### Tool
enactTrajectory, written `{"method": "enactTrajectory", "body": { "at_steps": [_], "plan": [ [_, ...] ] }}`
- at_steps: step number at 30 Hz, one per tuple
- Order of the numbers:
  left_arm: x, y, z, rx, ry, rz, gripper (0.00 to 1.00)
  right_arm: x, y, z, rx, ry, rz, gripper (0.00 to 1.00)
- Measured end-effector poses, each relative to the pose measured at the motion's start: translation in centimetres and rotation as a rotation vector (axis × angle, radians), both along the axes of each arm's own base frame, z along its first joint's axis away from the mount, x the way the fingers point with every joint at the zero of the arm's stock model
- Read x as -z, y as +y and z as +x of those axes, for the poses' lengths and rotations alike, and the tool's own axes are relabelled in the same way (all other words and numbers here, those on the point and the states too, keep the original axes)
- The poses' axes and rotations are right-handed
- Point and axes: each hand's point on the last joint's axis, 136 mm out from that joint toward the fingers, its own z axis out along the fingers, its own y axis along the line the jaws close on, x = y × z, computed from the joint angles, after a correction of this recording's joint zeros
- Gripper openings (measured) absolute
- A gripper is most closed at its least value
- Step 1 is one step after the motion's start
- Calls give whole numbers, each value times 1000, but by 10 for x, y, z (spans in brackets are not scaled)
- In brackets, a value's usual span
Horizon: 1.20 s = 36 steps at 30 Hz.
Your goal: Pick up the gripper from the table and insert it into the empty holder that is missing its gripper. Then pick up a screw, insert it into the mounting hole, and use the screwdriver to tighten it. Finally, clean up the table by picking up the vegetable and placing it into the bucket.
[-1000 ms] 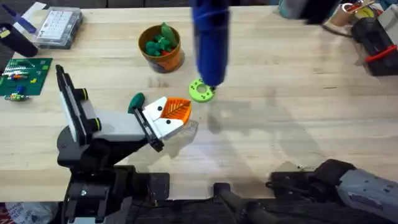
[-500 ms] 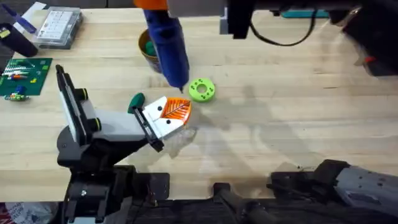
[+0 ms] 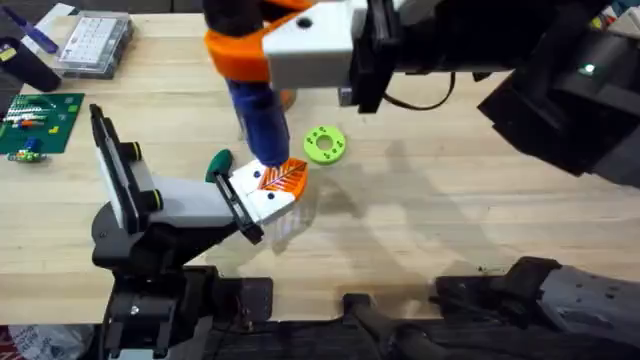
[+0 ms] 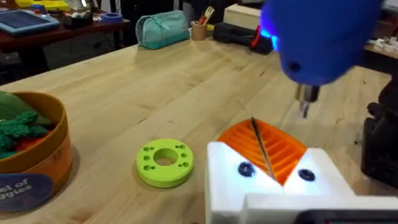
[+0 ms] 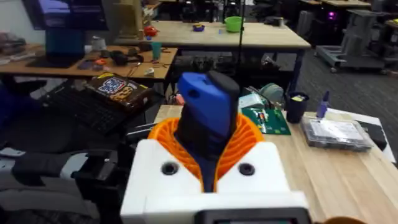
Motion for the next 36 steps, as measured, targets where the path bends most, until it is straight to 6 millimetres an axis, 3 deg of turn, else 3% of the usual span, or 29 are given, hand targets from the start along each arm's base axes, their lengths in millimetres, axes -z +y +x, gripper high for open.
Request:
{"method": "enactTrajectory", "body": {
  "at_steps": [11,24,36],
  "plan": [
    [0,0,0,0,0,0,13,-2,12,-24,-86,-73,19,56],
    [0,0,0,0,1,-1,13,10,29,-12,-94,-116,44,55],
    [0,0,0,0,1,-1,13,9,29,-12,-94,-119,47,55]
  ]
}}
